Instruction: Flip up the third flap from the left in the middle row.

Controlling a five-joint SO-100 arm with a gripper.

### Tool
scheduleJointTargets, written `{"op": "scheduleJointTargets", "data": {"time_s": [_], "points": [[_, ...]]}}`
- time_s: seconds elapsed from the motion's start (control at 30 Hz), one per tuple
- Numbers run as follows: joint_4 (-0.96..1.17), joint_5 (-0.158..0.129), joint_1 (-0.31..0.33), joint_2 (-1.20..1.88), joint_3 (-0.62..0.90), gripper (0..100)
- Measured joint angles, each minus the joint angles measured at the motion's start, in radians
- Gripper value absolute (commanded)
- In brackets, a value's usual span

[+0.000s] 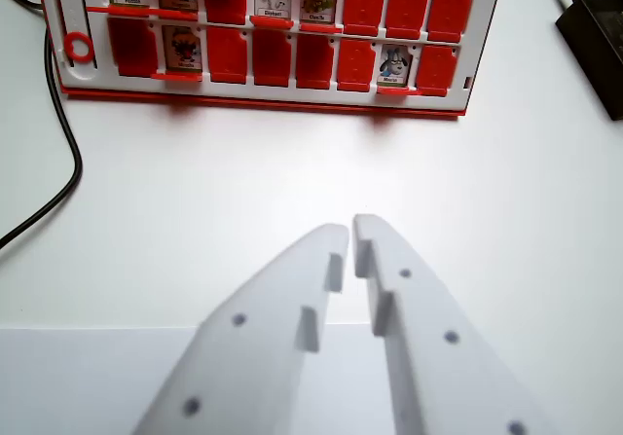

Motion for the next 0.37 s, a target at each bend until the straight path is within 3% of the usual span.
{"op": "scheduleJointTargets", "data": {"time_s": [0.37], "points": [[0.017,0.000,0.005,0.020,0.000,0]]}}
